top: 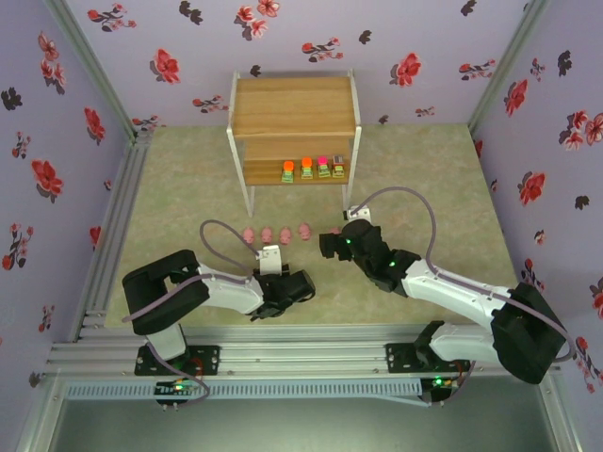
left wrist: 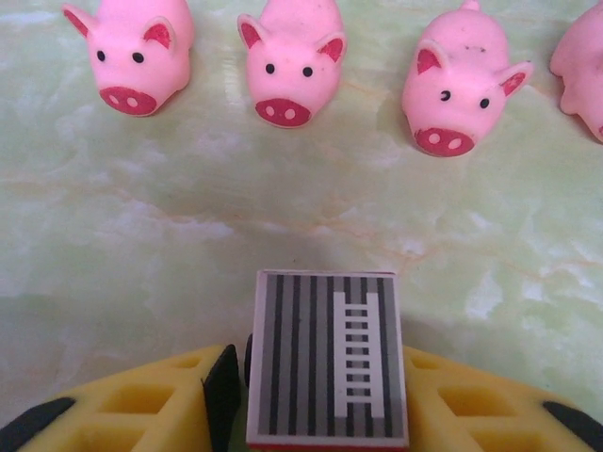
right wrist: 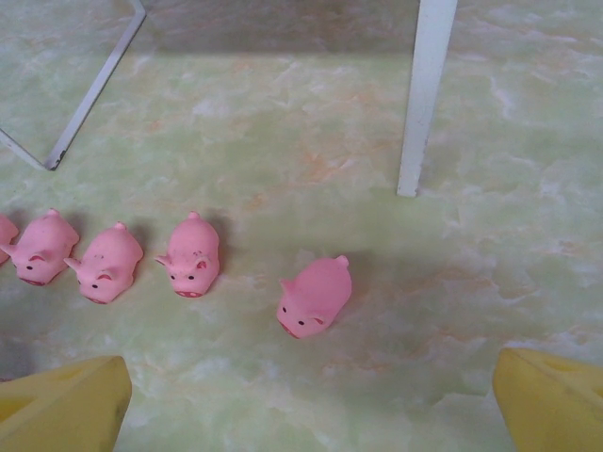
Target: Place and organize the plastic toys onto the shelf
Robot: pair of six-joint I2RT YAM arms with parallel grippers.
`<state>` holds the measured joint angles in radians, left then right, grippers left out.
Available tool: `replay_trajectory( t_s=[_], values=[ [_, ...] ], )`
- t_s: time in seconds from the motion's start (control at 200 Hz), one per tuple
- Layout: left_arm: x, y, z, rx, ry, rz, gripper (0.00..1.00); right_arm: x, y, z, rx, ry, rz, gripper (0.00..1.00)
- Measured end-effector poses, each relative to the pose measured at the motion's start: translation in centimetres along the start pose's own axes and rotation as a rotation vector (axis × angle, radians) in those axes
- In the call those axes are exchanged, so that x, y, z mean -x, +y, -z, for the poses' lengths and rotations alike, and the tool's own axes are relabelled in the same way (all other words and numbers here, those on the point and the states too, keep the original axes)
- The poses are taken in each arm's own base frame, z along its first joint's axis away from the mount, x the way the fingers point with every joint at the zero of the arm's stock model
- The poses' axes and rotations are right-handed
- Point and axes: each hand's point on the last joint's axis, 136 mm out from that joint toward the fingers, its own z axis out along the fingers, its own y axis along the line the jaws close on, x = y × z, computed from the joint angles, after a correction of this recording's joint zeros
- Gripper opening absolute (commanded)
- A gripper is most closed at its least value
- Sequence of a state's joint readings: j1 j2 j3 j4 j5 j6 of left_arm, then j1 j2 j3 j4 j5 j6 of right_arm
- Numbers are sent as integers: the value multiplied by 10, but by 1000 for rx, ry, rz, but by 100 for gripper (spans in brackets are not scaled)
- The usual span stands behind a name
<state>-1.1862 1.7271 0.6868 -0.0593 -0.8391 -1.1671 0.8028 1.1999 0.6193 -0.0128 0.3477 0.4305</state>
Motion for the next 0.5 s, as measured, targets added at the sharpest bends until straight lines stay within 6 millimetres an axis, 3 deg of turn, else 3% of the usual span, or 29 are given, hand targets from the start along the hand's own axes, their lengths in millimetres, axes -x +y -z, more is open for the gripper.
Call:
replay_trajectory(
  t_s=[0.5],
  values=[
    [2, 0, -1, 11, -3, -5, 30, 0, 0, 0, 0, 1, 0, 99]
  ],
)
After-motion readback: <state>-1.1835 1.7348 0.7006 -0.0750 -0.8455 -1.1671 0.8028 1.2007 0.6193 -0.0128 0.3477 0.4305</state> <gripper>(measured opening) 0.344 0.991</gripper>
